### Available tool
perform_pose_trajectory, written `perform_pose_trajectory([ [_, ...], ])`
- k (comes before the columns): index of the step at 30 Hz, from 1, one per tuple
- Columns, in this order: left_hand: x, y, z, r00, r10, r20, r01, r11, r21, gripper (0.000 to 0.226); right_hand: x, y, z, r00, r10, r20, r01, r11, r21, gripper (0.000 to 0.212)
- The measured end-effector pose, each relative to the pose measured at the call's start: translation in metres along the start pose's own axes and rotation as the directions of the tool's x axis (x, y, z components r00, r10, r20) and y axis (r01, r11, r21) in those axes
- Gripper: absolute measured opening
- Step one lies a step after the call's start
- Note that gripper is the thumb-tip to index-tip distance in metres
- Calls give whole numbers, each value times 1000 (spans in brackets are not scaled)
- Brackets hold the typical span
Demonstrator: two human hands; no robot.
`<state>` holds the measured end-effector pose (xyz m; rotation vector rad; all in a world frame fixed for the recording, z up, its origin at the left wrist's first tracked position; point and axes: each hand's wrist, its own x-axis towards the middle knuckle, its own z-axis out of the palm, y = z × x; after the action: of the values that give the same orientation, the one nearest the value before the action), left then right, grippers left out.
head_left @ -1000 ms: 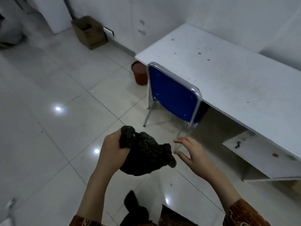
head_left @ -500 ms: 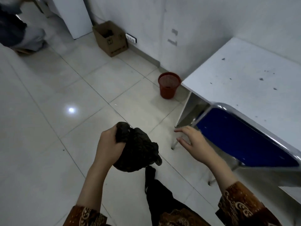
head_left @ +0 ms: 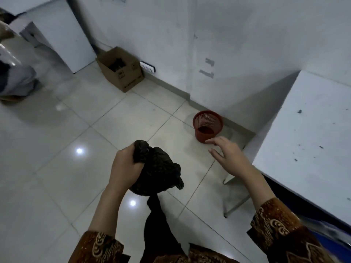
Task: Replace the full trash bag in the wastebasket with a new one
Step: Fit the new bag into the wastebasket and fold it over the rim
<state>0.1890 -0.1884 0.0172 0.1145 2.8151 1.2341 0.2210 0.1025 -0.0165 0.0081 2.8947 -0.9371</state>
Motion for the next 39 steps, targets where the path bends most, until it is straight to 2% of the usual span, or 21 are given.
perform_pose_trajectory([
  [6,160,-10,5,982,91,166,-97,995,29,15,98,4,7,979,172,-106,-170,985,30,28],
  [11,269,5,31,931,143,336,-168,985,45,22,158,19,1,929,338,-149,-327,940,96,29],
  [18,389,32,114,859,221,461,-260,965,20,16,235,77,-12,861,471,-193,-440,879,183,28],
  [22,451,41,173,834,276,478,-310,951,-8,14,281,125,-15,848,484,-218,-461,875,147,29],
  [27,522,24,266,803,334,493,-322,940,-113,6,334,210,11,813,487,-318,-465,873,148,30],
  [30,556,4,328,745,442,500,-341,896,-283,18,371,271,49,804,461,-375,-450,885,123,30],
  [32,572,-8,364,704,500,504,-354,862,-361,17,394,303,73,806,444,-391,-425,895,139,32],
  [34,586,-22,399,681,579,448,-401,807,-434,13,417,335,101,826,416,-382,-368,909,194,42],
  [37,605,-41,447,629,696,347,-470,695,-544,13,452,369,137,872,348,-344,-215,904,370,66],
  [39,613,-59,474,590,753,289,-510,626,-589,14,473,387,162,873,308,-378,-111,881,460,71],
])
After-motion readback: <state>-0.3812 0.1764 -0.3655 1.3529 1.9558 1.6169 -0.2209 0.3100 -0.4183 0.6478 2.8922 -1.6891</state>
